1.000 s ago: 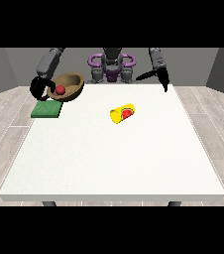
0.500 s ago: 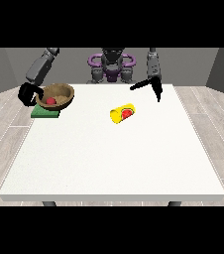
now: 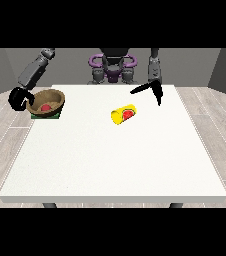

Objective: Pick the cup and pour the ball into the bowl, then pick the bowl and place it on the pad

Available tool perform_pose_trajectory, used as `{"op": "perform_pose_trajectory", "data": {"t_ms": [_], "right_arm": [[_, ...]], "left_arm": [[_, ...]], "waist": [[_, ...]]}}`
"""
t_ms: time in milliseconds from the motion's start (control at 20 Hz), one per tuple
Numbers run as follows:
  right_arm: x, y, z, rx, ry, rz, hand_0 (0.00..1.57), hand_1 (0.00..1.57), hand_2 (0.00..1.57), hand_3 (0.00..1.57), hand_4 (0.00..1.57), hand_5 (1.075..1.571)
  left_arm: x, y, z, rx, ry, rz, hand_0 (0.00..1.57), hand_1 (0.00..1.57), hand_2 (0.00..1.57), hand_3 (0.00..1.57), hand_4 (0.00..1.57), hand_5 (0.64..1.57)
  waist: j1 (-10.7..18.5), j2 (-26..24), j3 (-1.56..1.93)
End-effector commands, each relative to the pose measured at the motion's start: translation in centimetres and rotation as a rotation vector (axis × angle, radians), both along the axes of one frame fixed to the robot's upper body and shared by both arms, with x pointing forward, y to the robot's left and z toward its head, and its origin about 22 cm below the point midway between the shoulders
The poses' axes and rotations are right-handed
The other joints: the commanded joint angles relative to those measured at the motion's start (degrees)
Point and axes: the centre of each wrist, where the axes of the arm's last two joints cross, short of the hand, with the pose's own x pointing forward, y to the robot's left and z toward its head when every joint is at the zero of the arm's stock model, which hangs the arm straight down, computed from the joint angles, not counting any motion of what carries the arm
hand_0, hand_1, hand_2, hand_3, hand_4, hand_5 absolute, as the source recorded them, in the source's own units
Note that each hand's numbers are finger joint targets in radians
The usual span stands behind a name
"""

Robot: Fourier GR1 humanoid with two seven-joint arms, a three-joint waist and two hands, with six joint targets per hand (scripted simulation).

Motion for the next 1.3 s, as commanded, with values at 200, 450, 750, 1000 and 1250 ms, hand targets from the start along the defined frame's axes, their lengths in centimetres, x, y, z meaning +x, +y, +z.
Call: {"op": "perform_pose_trajectory", "data": {"t_ms": [200,450,750,1000,1250], "right_arm": [[0.0,-0.9,1.2,-0.052,-0.024,-0.021,1.57,1.57,1.57,0.46,1.02,1.571],[0.7,-0.7,2.1,0.074,0.010,-0.003,1.57,1.57,1.57,0.00,0.76,1.568],[-0.7,-1.7,1.1,0.037,0.069,0.012,1.57,1.57,1.57,1.04,0.73,1.570],[0.6,0.4,-0.2,-0.064,0.109,0.032,1.57,1.57,1.57,1.11,0.69,1.565],[-1.8,-3.4,3.2,-0.123,0.160,-0.128,1.10,1.10,1.05,0.87,0.00,1.539]], "left_arm": [[-2.7,-1.0,1.6,0.010,-0.034,0.011,0.00,0.00,0.00,0.00,0.00,1.563],[-2.2,-0.5,2.1,-0.015,0.028,-0.002,0.00,0.00,0.00,0.00,0.00,1.566],[-3.9,0.2,1.1,-0.010,0.009,-0.032,0.00,0.00,0.00,0.00,0.00,1.566],[-3.1,-1.1,1.7,-0.039,0.022,-0.017,0.00,0.00,0.00,0.00,0.00,1.565],[-4.0,0.4,4.6,-0.021,-0.022,-0.028,0.00,0.00,0.00,0.00,0.00,1.565]], "waist": [[-0.29,0.95,-0.01],[-1.08,-2.67,-0.08],[0.56,-0.90,-0.04],[-0.84,-1.10,-0.07],[-0.34,0.90,-0.03]]}}
